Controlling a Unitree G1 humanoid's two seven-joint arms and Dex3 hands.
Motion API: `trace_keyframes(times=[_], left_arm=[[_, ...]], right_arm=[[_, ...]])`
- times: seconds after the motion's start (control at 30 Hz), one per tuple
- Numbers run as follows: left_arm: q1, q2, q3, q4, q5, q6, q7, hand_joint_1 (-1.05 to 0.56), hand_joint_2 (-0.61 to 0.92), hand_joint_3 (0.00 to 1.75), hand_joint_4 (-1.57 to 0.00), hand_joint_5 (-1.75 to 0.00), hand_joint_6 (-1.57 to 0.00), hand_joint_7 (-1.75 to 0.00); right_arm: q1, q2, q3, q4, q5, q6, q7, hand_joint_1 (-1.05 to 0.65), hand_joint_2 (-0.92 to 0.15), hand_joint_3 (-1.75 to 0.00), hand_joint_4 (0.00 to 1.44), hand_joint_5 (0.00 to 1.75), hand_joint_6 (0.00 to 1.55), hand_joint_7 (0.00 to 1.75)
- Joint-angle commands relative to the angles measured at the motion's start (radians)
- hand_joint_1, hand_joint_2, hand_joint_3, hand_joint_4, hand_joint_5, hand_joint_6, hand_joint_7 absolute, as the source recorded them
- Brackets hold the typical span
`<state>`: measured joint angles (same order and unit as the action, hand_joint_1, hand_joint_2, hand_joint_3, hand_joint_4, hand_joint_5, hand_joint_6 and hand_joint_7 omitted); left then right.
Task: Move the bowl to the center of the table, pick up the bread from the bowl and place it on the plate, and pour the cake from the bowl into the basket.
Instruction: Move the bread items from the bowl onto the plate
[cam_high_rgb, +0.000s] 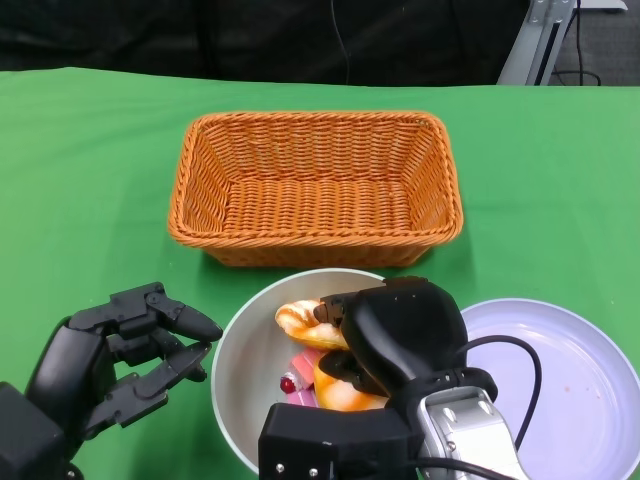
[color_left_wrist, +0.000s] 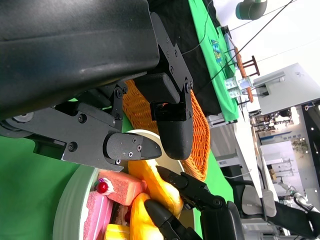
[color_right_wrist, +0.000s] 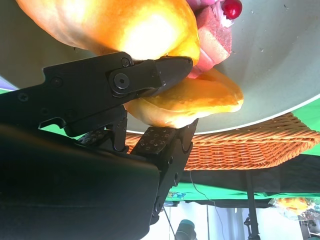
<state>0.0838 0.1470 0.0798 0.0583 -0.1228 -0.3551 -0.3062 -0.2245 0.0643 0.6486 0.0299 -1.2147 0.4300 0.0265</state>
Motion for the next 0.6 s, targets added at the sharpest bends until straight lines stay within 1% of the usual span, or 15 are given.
trace_keyframes(times=[0.03, 0.17, 0.37, 0.47, 0.6], left_arm=[[0.004, 0.019, 0.005, -0.002, 0.014, -0.017, 0.005, -0.13, 0.92, 0.29, -0.72, -1.39, -0.8, -0.99], [0.002, 0.018, 0.006, 0.004, 0.018, -0.024, 0.008, -0.13, 0.92, 0.29, -0.72, -1.39, -0.8, -0.99], [0.002, 0.018, 0.006, 0.004, 0.019, -0.025, 0.008, -0.14, 0.92, 0.29, -0.72, -1.39, -0.8, -0.98], [0.003, 0.017, 0.005, 0.004, 0.018, -0.028, 0.006, -0.13, 0.92, 0.29, -0.73, -1.39, -0.81, -0.98], [0.001, 0.017, 0.005, 0.011, 0.026, -0.04, 0.01, -0.13, 0.92, 0.29, -0.74, -1.39, -0.81, -0.99]], right_arm=[[0.025, -0.027, 0.003, 0.052, 0.025, -0.014, -0.047, -0.4, -0.87, 0.0, 0.77, 1.31, 1.08, 0.04], [0.023, -0.033, -0.001, 0.063, 0.045, -0.03, -0.092, -0.4, -0.89, 0.0, 0.71, 1.36, 1.11, 0.03], [0.02, -0.036, 0.001, 0.067, 0.053, -0.031, -0.102, -0.4, -0.89, 0.0, 0.7, 1.38, 1.11, 0.02], [0.024, -0.039, -0.009, 0.077, 0.065, -0.049, -0.169, -0.39, -0.9, 0.0, 0.67, 1.42, 1.11, 0.01], [0.019, -0.049, -0.014, 0.08, 0.086, -0.065, -0.187, -0.37, -0.9, 0.0, 0.64, 1.46, 1.14, 0.03]])
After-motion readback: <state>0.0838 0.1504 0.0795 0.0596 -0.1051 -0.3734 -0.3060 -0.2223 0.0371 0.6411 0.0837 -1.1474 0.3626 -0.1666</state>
